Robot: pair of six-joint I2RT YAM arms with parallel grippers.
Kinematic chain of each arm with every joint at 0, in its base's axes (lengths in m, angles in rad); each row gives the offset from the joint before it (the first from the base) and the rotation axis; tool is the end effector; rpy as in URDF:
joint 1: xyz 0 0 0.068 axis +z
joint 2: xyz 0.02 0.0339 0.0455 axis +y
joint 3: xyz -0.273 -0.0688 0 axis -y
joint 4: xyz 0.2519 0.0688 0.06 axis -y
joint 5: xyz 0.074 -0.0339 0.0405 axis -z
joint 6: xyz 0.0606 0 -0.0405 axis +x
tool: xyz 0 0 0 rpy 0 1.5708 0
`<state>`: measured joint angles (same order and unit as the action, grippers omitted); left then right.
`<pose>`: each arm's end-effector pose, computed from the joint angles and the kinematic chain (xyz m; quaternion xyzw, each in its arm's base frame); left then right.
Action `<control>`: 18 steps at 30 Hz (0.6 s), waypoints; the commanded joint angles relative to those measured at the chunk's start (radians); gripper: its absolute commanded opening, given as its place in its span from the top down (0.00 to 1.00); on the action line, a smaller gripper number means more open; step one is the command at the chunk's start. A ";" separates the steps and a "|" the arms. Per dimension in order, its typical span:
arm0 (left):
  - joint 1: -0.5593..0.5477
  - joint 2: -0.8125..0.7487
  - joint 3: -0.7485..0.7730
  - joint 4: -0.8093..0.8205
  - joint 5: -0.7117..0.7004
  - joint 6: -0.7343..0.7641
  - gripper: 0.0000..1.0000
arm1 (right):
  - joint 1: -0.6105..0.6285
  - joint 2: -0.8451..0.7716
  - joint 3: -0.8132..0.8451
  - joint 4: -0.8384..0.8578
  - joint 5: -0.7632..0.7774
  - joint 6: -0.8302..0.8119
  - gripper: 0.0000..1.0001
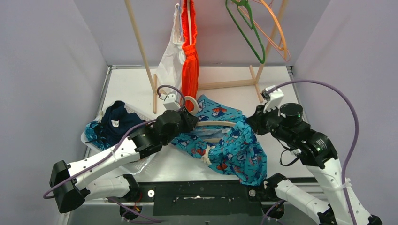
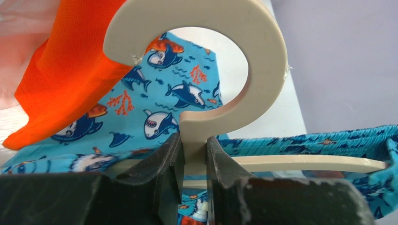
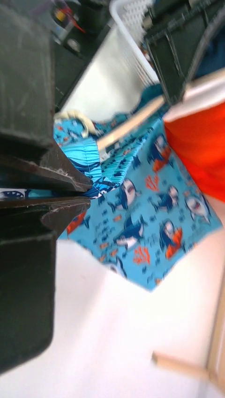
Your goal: Remove the shorts from the hanger
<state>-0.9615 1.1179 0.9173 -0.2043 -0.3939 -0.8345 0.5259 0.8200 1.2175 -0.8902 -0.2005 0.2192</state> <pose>0.1786 -0.2153 0.3164 -0.0555 0.8239 -0.3204 0.4642 0.1326 0.0909 0.4028 -0.1812 0.8360 0.2659 0.4444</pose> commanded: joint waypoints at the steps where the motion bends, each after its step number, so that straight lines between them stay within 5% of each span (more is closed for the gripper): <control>1: 0.003 -0.063 0.062 0.071 -0.095 -0.004 1.00 | -0.003 -0.099 0.006 0.037 0.420 -0.007 1.00; 6: 0.004 -0.071 0.045 0.097 -0.124 -0.036 1.00 | -0.002 -0.174 -0.029 0.097 0.620 0.008 1.00; 18: 0.004 -0.062 0.031 0.114 -0.107 -0.072 1.00 | -0.002 -0.110 -0.020 0.210 0.566 -0.036 1.00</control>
<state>-0.9657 1.0718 0.9173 -0.1162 -0.4572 -0.9146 0.5308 0.6491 1.1439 -0.7933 0.2924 0.2230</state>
